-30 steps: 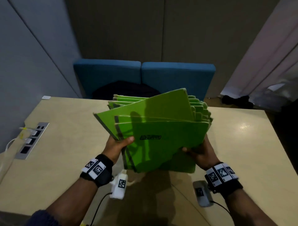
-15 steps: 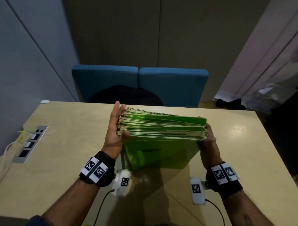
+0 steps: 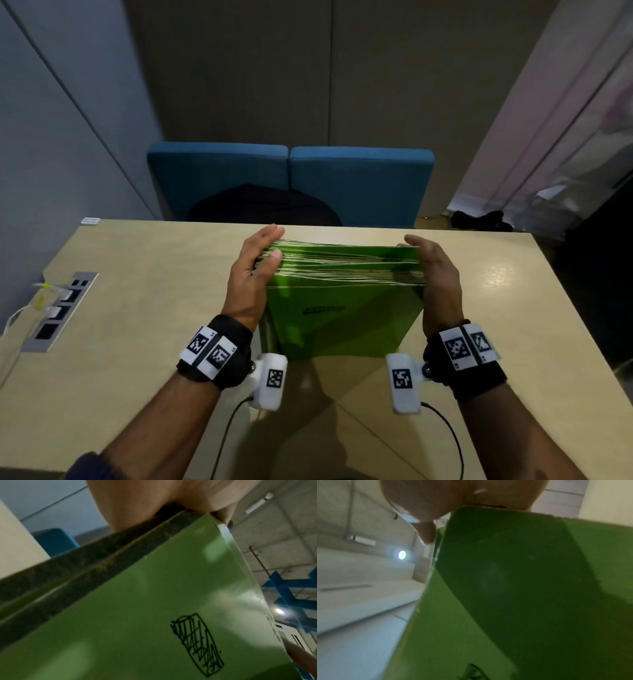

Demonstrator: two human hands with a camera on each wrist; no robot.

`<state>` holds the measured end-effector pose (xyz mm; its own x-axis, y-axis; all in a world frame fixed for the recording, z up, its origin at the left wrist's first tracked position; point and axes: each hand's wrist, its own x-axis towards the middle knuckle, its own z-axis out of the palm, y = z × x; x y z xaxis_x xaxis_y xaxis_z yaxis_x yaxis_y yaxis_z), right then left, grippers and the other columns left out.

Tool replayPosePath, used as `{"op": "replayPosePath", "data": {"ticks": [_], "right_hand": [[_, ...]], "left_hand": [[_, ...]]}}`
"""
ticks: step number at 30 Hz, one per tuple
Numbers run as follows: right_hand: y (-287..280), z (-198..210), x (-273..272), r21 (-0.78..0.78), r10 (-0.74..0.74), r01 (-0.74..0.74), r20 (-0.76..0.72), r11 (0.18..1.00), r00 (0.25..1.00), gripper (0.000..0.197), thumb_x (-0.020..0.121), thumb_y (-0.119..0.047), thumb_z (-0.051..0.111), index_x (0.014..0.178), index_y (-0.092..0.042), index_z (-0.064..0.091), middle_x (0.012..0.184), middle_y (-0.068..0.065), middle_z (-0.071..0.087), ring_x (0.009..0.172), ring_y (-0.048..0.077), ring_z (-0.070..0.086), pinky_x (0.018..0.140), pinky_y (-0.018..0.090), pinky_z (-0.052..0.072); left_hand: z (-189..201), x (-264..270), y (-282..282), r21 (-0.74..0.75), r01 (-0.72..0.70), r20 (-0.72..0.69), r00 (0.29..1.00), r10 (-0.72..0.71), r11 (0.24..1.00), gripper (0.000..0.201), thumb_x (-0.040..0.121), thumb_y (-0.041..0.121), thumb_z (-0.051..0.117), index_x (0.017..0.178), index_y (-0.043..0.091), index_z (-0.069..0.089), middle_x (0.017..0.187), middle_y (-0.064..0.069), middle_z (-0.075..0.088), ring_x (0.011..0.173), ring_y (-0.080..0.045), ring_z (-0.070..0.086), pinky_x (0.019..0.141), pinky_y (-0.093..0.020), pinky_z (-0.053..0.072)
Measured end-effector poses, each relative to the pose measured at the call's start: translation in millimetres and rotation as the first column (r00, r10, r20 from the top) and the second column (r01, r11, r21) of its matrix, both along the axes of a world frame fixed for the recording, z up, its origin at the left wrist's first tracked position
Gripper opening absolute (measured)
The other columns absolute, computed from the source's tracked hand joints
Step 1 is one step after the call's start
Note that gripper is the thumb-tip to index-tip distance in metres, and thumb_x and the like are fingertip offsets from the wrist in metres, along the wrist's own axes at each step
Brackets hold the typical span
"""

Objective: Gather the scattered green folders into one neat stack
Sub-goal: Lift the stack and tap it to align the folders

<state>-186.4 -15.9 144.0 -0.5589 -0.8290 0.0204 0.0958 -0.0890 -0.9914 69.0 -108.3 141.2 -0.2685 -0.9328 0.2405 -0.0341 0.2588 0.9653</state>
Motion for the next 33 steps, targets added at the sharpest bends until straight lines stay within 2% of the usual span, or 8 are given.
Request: {"op": "replayPosePath", "data": {"ticks": [6, 14, 17, 20, 23, 26, 29, 33], "right_hand": [[0, -3, 7, -0.059, -0.094, 0.103, 0.144, 0.993, 0.985, 0.040, 0.092, -0.001, 0.048, 0.112, -0.025, 0.073, 0.110, 0.005, 0.074, 0.113, 0.030, 0.064, 0.099, 0.047, 0.050], [11, -28, 2, -0.200, -0.050, 0.003, -0.229, 0.980, 0.972, 0.038, 0.088, -0.064, 0.054, 0.112, -0.040, 0.071, 0.116, -0.003, 0.071, 0.114, 0.029, 0.062, 0.099, 0.055, 0.048], [13, -36, 0, -0.159, 0.024, -0.058, -0.203, 0.986, 0.979, 0.077, 0.073, -0.082, 0.053, 0.140, -0.043, 0.047, 0.127, 0.003, 0.064, 0.117, 0.025, 0.062, 0.097, 0.044, 0.051], [19, -56, -6, -0.002, 0.144, -0.150, -0.258, 0.989, 0.955, 0.112, 0.058, -0.073, 0.073, 0.146, -0.014, 0.035, 0.118, -0.011, 0.064, 0.106, -0.003, 0.062, 0.096, 0.032, 0.052], [28, -76, -5, 0.182, 0.249, -0.207, -0.245, 0.961, 0.937, 0.072, 0.057, -0.034, 0.073, 0.121, -0.009, 0.050, 0.101, -0.014, 0.062, 0.095, 0.008, 0.062, 0.081, 0.016, 0.054], [36, -93, -2, 0.223, 0.222, -0.165, -0.258, 0.961, 0.940, 0.069, 0.058, -0.023, 0.071, 0.121, -0.005, 0.051, 0.101, -0.013, 0.056, 0.088, 0.001, 0.059, 0.076, 0.010, 0.052], [35, -98, 1, 0.171, 0.187, -0.150, -0.227, 0.974, 0.956, 0.091, 0.048, -0.048, 0.075, 0.123, -0.002, 0.049, 0.102, -0.012, 0.057, 0.083, -0.022, 0.060, 0.070, 0.000, 0.045], [32, -103, 5, 0.153, 0.100, -0.072, -0.190, 0.986, 0.977, 0.093, 0.050, -0.067, 0.080, 0.118, -0.010, 0.054, 0.105, -0.012, 0.065, 0.091, -0.018, 0.062, 0.074, 0.005, 0.049]], "left_hand": [[-8, 4, 10, -0.182, -0.040, 0.105, 0.993, 0.060, 0.982, 0.045, 0.090, 0.051, 0.042, 0.132, 0.035, 0.049, 0.135, 0.024, 0.048, 0.128, 0.005, 0.044, 0.103, -0.009, 0.035], [-22, 7, 0, -0.350, -0.012, 0.088, 0.995, 0.046, 0.937, 0.036, 0.096, 0.042, 0.040, 0.114, 0.020, 0.064, 0.144, 0.026, 0.044, 0.135, -0.011, 0.044, 0.108, -0.022, 0.037], [-25, 7, 0, -0.334, 0.030, 0.031, 0.999, -0.021, 0.942, 0.050, 0.094, 0.061, 0.038, 0.115, 0.025, 0.065, 0.150, 0.014, 0.040, 0.139, -0.018, 0.040, 0.111, -0.027, 0.035], [-29, 3, 8, -0.333, 0.037, -0.038, 0.998, -0.052, 0.942, 0.079, 0.086, 0.071, 0.042, 0.134, 0.009, 0.046, 0.152, -0.001, 0.035, 0.134, -0.020, 0.043, 0.106, -0.037, 0.041], [-38, 2, 16, -0.093, 0.126, -0.188, 0.972, -0.141, 0.988, 0.111, 0.068, 0.072, 0.065, 0.144, 0.004, 0.020, 0.145, -0.011, 0.039, 0.127, -0.024, 0.049, 0.101, -0.040, 0.047], [-56, 19, 28, 0.209, 0.248, -0.304, 0.936, -0.179, 0.946, 0.110, 0.042, 0.054, 0.091, 0.133, 0.006, 0.049, 0.120, -0.008, 0.064, 0.104, -0.013, 0.067, 0.081, -0.025, 0.057], [-70, 16, 34, 0.496, 0.371, -0.476, 0.872, -0.112, 0.785, 0.081, 0.079, 0.043, 0.073, 0.133, -0.005, 0.037, 0.119, 0.014, 0.067, 0.113, -0.003, 0.061, 0.085, -0.013, 0.051], [-99, 14, 22, 0.620, 0.226, -0.385, 0.922, 0.040, 0.752, 0.030, 0.091, -0.010, 0.052, 0.111, 0.013, 0.055, 0.104, -0.007, 0.065, 0.089, -0.019, 0.069, 0.065, -0.021, 0.058]]}}
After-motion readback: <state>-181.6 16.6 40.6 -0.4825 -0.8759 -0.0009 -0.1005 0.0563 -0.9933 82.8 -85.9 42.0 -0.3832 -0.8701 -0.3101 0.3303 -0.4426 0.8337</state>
